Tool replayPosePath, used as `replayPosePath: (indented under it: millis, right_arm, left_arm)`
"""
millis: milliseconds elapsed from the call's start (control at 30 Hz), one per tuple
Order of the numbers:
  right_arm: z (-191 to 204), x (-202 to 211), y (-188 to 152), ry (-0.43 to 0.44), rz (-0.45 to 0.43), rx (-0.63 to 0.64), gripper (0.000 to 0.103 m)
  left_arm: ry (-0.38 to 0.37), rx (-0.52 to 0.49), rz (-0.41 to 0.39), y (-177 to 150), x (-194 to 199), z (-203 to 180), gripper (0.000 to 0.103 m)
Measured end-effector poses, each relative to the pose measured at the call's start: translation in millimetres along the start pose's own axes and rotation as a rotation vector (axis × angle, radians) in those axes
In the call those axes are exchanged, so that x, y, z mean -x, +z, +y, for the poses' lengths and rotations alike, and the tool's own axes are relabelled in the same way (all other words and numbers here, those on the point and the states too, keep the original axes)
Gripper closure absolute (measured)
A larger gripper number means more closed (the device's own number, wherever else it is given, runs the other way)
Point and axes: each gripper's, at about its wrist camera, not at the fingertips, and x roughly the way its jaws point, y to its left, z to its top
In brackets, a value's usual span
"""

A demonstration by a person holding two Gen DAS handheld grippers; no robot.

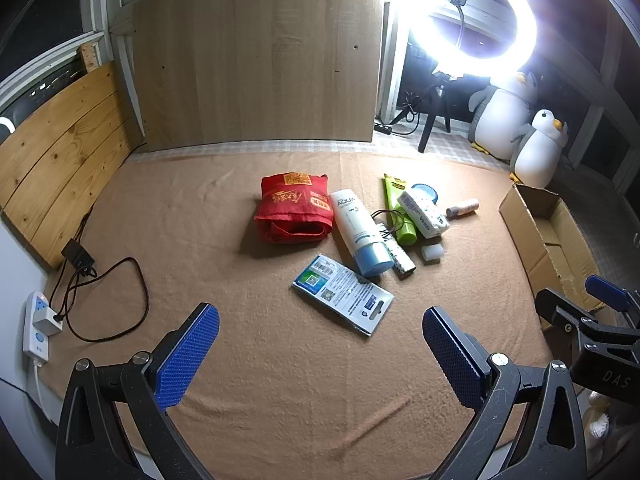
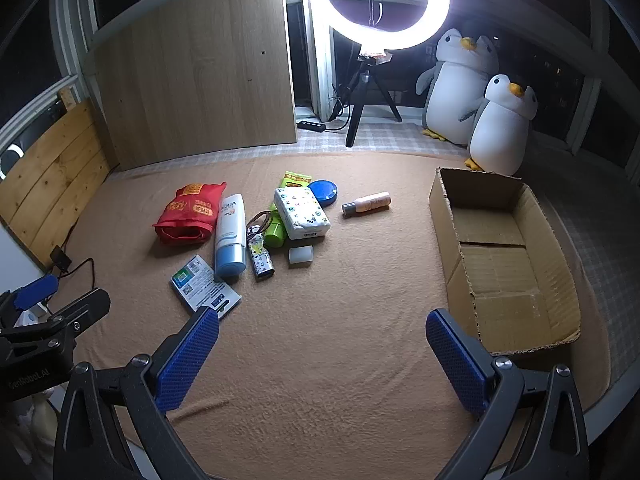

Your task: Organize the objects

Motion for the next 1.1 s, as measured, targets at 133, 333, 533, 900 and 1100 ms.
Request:
replayPosePath:
  millis: [133,333,533,900,1100]
  right_arm:
    - [-0.1,-1.6,-0.9,0.005,0.005,-0.004,0.001]
    - [-0.3,-1.5,-0.6,0.009,0.007,-0.006,0.001]
    - [1.1,-2.2,-1.3,0.013,0.009,-0.007,0.001]
    - [1.0,-4.1,-1.1,0.023,0.024,-0.017,0.001]
    - [0.1,-4.9,-0.8,0.027,0.030,-0.020,0.001]
  left_arm:
    - [0.001,0.000,0.000,0.3,0.0,-0.1,0.000]
    - [0.002,0.000,0.001,0.0,0.0,-0.9,0.000]
    - [0.002,0.001,-0.001,-0.6,0.1,-0.9,0.000]
    - [0.001,0.000,0.002,0.7,-1.2,-3.8,0.000]
    - [0.002,-0.001,0.002,0.9,-2.1,-5.4,0.000]
